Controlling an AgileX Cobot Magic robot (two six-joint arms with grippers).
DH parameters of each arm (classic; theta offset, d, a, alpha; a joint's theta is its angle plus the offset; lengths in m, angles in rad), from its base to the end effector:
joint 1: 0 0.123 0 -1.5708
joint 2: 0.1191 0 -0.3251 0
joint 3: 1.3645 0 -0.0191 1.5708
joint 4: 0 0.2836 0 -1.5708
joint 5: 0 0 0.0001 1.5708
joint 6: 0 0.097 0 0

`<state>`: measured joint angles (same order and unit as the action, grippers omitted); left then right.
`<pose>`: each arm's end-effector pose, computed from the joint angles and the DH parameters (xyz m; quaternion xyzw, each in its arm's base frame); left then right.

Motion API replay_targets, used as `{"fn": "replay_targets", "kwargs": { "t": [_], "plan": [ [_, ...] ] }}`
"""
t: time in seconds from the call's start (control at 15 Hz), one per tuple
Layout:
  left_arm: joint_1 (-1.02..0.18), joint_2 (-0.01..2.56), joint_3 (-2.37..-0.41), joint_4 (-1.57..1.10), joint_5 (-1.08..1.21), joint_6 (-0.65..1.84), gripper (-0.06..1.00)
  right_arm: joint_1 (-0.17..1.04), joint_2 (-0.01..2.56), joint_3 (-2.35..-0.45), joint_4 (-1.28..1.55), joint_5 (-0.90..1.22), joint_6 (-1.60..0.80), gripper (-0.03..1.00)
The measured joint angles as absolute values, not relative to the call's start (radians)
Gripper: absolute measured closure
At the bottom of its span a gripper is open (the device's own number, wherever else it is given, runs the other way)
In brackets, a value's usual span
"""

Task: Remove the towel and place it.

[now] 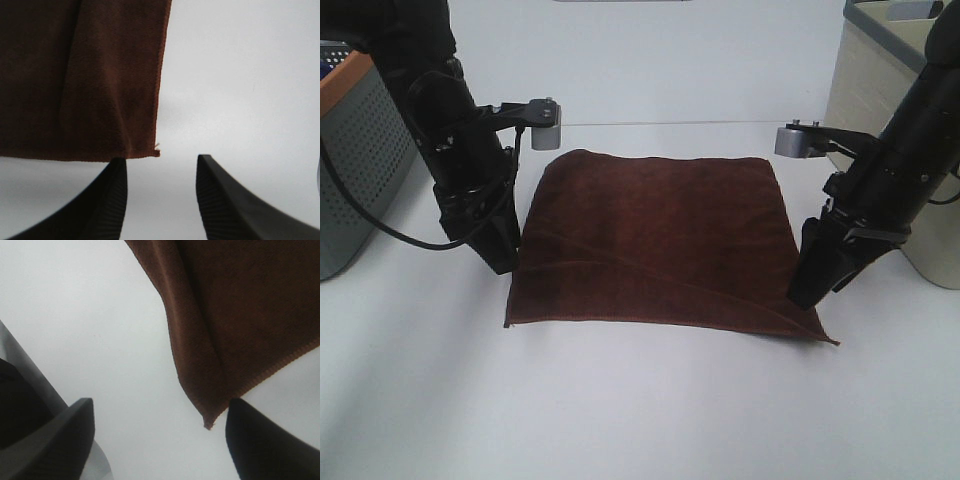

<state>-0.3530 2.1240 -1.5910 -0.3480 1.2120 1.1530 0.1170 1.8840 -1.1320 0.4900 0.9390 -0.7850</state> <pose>0.4213 -0.1882 0.1806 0.6234 0.7643 -0.1634 0.0226 0.3667 0.0802 0.1686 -0.2910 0.9369 0.1879 0.0483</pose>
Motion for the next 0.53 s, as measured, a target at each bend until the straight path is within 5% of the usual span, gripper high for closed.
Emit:
{"fn": "replay_targets", "kwargs": {
  "t": [0.33,0.53],
  "plan": [
    [-0.353,2.124,-1.622,-0.353,1.209,0.859,0.50,0.117,1.823,-1.272,0.488,1.080,-0.602,0.32],
    [-0.353,2.125,-1.685,-0.349,1.209,0.707,0.40,0.117,1.791,-1.384,0.489,1.081,-0.563,0.32]
  ]
}}
